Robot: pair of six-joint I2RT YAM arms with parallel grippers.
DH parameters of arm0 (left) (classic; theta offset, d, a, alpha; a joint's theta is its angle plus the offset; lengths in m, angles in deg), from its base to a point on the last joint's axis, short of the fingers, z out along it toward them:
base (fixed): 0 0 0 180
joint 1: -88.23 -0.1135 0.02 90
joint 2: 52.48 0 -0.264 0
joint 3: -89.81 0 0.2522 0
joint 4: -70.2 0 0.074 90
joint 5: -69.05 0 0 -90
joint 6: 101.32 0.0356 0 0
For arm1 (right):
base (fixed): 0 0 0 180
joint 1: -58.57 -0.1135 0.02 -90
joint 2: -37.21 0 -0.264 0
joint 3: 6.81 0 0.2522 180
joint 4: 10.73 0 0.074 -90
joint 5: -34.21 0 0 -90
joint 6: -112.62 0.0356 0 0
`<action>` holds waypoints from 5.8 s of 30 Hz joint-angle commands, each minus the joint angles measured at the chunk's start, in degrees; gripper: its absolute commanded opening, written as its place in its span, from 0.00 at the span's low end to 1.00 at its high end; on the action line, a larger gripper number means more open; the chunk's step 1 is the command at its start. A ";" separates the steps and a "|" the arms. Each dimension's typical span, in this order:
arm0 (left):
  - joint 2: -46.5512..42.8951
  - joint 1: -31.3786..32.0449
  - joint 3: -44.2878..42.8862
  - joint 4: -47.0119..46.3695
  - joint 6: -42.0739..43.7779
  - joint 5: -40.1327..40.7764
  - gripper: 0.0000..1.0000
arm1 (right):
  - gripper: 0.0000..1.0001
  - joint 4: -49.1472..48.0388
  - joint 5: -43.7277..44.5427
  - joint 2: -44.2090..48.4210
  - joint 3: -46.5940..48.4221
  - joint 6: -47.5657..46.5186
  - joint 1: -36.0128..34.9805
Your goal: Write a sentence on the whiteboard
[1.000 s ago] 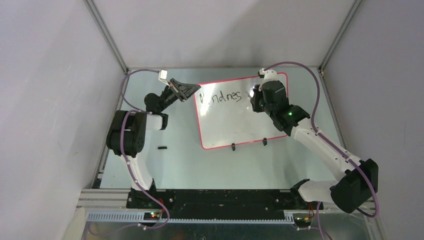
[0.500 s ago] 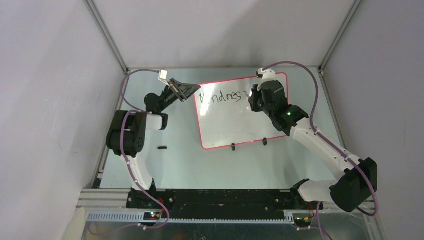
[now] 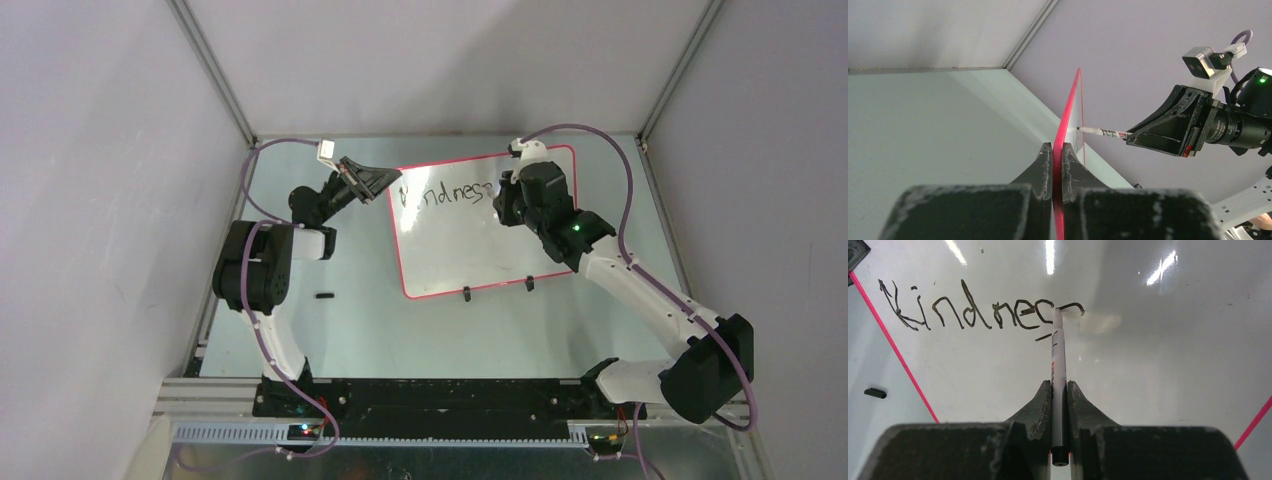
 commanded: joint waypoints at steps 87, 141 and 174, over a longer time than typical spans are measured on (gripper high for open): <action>-1.96 0.25 0.09 -2.85 4.70 -0.42 0.00 | 0.00 -6.69 2.37 17.10 -10.38 -0.74 1.13; -2.11 0.31 0.24 -2.88 4.48 0.09 0.00 | 0.00 -7.56 3.12 15.75 -11.62 -0.02 2.86; -2.27 0.31 0.65 -2.89 4.07 0.59 0.00 | 0.00 -7.02 -3.20 16.15 -11.71 2.49 6.89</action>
